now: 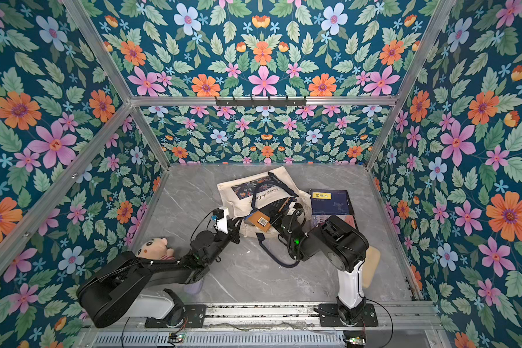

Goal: Take out the books from the canvas bag
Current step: Pick up the book from the canvas bag.

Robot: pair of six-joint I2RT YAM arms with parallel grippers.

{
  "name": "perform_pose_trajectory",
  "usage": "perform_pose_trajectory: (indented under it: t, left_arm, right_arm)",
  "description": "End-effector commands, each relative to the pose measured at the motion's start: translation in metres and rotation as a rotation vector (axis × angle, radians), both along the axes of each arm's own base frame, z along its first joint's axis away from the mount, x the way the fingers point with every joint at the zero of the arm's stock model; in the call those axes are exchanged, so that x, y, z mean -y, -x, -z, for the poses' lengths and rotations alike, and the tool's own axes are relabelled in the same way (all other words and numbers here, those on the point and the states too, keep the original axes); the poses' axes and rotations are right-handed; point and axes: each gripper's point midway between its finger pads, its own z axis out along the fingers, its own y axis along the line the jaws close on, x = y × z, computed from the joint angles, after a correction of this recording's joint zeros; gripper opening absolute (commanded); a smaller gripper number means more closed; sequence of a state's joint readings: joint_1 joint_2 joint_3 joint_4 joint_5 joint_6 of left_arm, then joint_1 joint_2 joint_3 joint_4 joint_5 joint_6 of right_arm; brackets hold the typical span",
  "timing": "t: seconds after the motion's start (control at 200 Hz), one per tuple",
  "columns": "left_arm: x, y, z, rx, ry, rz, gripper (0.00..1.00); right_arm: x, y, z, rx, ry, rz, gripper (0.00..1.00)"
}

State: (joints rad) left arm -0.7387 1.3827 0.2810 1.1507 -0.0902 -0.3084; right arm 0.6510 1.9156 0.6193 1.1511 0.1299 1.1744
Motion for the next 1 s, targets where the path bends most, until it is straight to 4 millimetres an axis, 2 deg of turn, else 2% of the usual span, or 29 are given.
perform_pose_trajectory:
  t: [0.0, 0.03, 0.215, 0.265, 0.28, 0.35, 0.47, 0.66, 0.845, 0.995]
  left_arm:
    - [-0.002, -0.002, -0.014, 0.030, 0.038, -0.020, 0.00]
    - [-0.004, -0.004, -0.013, 0.022, 0.039, -0.033, 0.00]
    - [-0.012, -0.014, -0.006, -0.043, 0.037, -0.112, 0.00]
    - [-0.014, -0.015, -0.006, -0.047, 0.045, -0.128, 0.00]
    - [-0.015, -0.016, -0.007, -0.048, 0.047, -0.134, 0.00]
    - [-0.018, -0.017, -0.006, -0.053, 0.050, -0.154, 0.00]
    - [-0.021, -0.018, -0.006, -0.064, 0.054, -0.175, 0.00]
    - [-0.024, -0.020, -0.004, -0.078, 0.057, -0.193, 0.00]
    - [-0.028, -0.022, -0.002, -0.088, 0.052, -0.220, 0.00]
    - [-0.034, -0.023, -0.002, -0.089, 0.049, -0.254, 0.00]
  right_arm:
    - [0.000, 0.005, -0.010, 0.032, -0.006, -0.017, 0.04]
    - [0.001, 0.006, -0.013, 0.032, -0.006, -0.021, 0.00]
    - [0.001, 0.025, -0.033, 0.011, 0.015, -0.061, 0.00]
    - [0.003, 0.031, -0.032, -0.011, 0.053, -0.075, 0.00]
    - [0.004, 0.033, -0.044, 0.007, 0.049, -0.078, 0.00]
    - [0.009, 0.043, -0.053, -0.002, 0.093, -0.083, 0.00]
    - [0.027, 0.060, -0.067, -0.017, 0.178, -0.061, 0.00]
    - [0.054, 0.086, -0.105, 0.066, 0.219, -0.034, 0.00]
    - [0.097, 0.109, -0.144, 0.133, 0.240, 0.060, 0.00]
    - [0.133, 0.124, -0.160, 0.160, 0.271, 0.167, 0.00]
